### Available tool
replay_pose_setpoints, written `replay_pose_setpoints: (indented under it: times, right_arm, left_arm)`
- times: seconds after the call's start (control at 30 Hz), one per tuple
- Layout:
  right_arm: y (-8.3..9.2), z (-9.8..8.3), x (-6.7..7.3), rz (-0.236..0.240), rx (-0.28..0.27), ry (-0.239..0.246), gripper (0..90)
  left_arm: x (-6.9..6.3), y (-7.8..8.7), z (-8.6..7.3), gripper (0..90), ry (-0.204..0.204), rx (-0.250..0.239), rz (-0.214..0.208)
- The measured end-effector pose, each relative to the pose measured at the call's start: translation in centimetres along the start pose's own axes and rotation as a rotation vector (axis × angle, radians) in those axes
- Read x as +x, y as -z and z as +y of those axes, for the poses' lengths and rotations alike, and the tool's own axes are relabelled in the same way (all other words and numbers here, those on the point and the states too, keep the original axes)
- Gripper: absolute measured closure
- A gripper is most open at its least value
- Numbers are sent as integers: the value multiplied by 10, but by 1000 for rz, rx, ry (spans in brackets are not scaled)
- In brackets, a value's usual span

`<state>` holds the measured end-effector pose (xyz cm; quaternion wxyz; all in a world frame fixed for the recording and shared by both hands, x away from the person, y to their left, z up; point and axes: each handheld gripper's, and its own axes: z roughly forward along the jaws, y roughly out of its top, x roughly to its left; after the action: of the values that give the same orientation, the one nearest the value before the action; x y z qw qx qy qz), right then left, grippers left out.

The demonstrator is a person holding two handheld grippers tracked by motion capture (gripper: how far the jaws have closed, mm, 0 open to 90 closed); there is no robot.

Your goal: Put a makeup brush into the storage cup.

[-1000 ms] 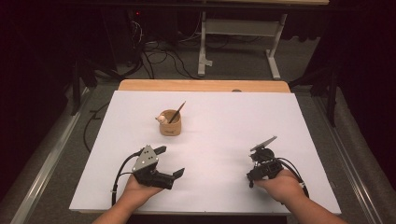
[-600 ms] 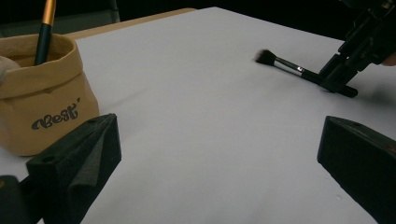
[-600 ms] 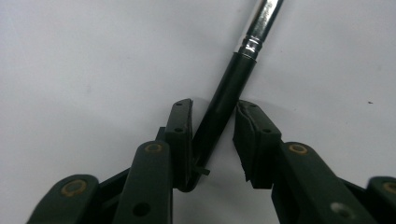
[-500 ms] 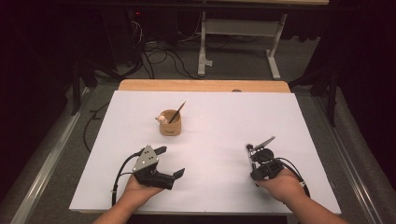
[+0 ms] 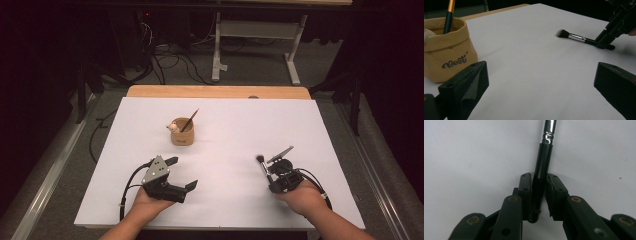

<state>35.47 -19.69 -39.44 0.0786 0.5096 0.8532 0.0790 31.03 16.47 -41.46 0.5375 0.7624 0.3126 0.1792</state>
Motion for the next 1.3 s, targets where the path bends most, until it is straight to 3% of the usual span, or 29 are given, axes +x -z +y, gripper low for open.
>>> replay_pose_setpoints:
  times: [0.6,0.8,0.83,0.87,0.9,1.3]
  right_arm:
    - [-1,3,-2,12,18,37,809]
    - [-2,7,-3,14,41,36,802]
    - [-1,7,-1,20,61,4,802]
    - [-2,8,-3,22,51,39,803]
    - [-2,8,-3,18,54,45,807]
    - [0,7,0,2,40,63,818]
  left_arm:
    - [0,1,0,3,2,-10,4]
    - [0,1,0,2,2,-8,3]
    - [0,0,0,3,6,-8,2]
    - [0,0,0,3,5,-7,2]
    - [0,0,0,3,6,-9,2]
    - [1,2,0,3,6,-15,5]
